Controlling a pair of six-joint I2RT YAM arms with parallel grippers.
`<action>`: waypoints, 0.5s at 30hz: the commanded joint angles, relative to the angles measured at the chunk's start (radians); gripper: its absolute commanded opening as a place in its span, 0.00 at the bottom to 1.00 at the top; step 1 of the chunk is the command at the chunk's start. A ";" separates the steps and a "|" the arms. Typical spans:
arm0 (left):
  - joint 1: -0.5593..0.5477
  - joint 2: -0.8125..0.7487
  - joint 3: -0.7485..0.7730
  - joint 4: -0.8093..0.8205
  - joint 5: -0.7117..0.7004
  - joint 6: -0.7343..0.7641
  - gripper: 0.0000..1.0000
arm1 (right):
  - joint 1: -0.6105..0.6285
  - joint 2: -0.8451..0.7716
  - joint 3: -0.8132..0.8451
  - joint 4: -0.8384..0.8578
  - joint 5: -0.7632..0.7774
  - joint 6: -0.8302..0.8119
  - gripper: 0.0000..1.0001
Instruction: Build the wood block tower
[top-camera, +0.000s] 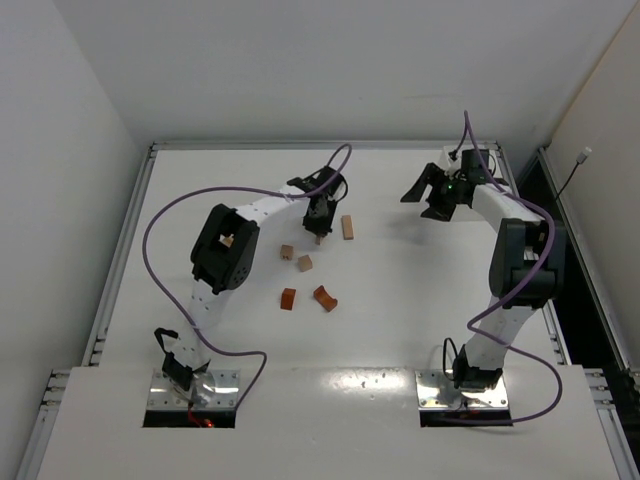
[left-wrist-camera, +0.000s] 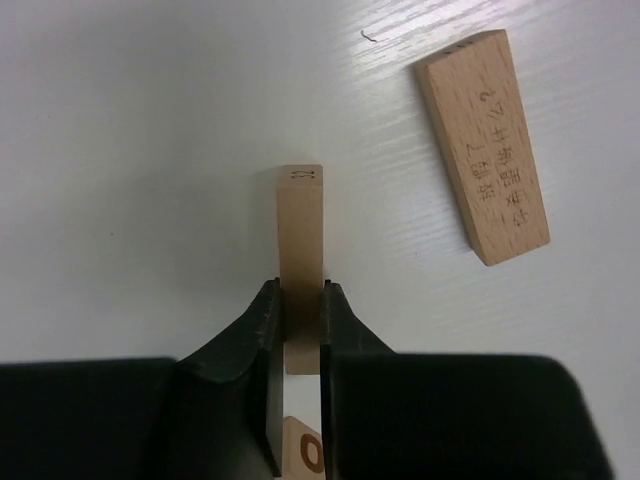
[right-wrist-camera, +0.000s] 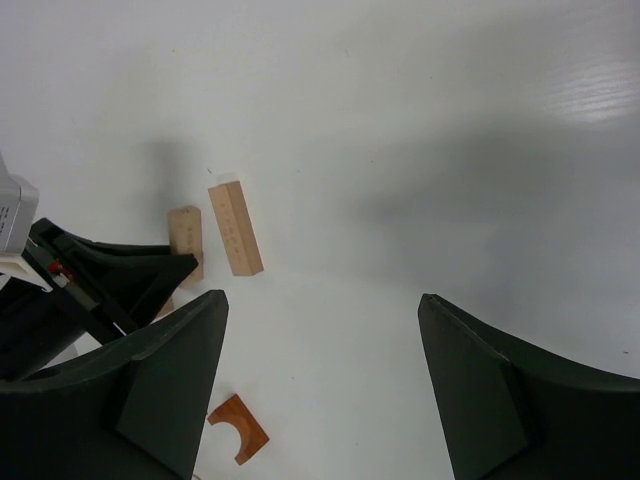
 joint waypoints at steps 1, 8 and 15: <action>-0.009 0.001 0.032 0.015 0.034 -0.003 0.00 | -0.007 -0.037 -0.002 0.049 -0.030 0.012 0.74; 0.108 -0.082 -0.104 0.250 0.630 -0.084 0.00 | -0.007 -0.047 -0.045 0.071 -0.060 0.012 0.74; 0.169 -0.064 -0.266 0.581 0.902 -0.296 0.00 | 0.015 -0.057 -0.045 0.081 -0.092 0.012 0.74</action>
